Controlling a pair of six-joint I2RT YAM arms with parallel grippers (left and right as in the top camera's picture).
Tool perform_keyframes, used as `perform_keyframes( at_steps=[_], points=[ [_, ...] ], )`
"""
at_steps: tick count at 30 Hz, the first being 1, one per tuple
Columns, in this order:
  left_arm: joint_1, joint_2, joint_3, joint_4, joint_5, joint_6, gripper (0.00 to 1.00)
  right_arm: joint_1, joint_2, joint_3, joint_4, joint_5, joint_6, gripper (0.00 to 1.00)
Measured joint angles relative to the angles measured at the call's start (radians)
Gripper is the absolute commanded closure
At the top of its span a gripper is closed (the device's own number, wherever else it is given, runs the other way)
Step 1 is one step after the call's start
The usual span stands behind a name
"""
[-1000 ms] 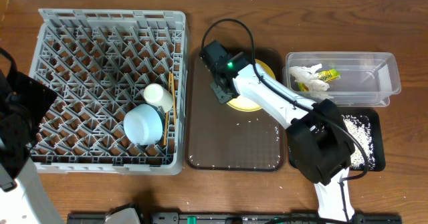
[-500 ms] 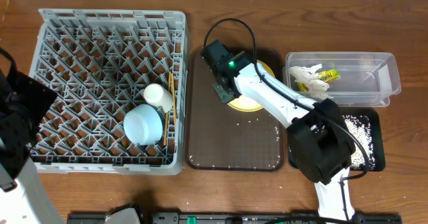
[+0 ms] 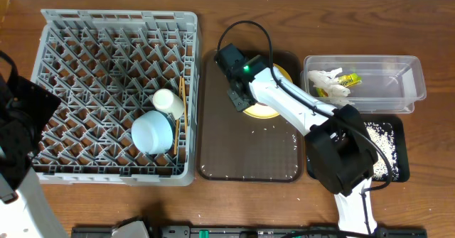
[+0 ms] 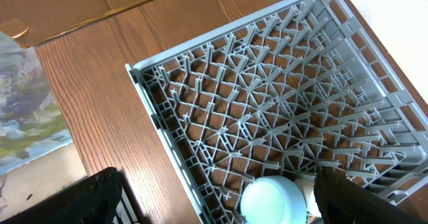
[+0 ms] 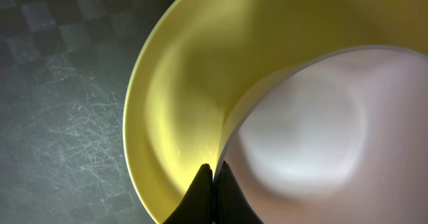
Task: Sort waste into correct bins and load items into the dishwasher
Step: 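Grip the pink cup and lift it over the rack's back edge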
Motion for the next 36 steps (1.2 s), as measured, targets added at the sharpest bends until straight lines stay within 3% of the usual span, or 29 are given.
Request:
perform_keyframes(
  at_steps=[6,10,16,20,30,36],
  points=[
    [0.0,0.0,0.0,0.0,0.0,0.0,0.07,0.002,-0.01,0.106,-0.078,-0.026,0.0,0.99],
    [0.0,0.0,0.0,0.0,0.0,0.0,0.07,0.002,-0.072,0.221,-0.008,-0.151,0.005,0.99],
    [0.0,0.0,0.0,0.0,0.0,0.0,0.07,-0.001,-0.198,0.294,0.329,-0.465,0.106,0.99],
    [0.0,0.0,0.0,0.0,0.0,0.0,0.07,-0.003,-0.177,0.303,0.592,-0.641,0.216,0.99],
    [0.0,0.0,0.0,0.0,0.0,0.0,0.07,-0.007,0.172,0.298,1.186,-0.921,0.48,0.99],
    [0.0,0.0,0.0,0.0,0.0,0.0,0.07,-0.012,0.343,0.287,1.402,-0.991,0.657,0.99]
  ],
)
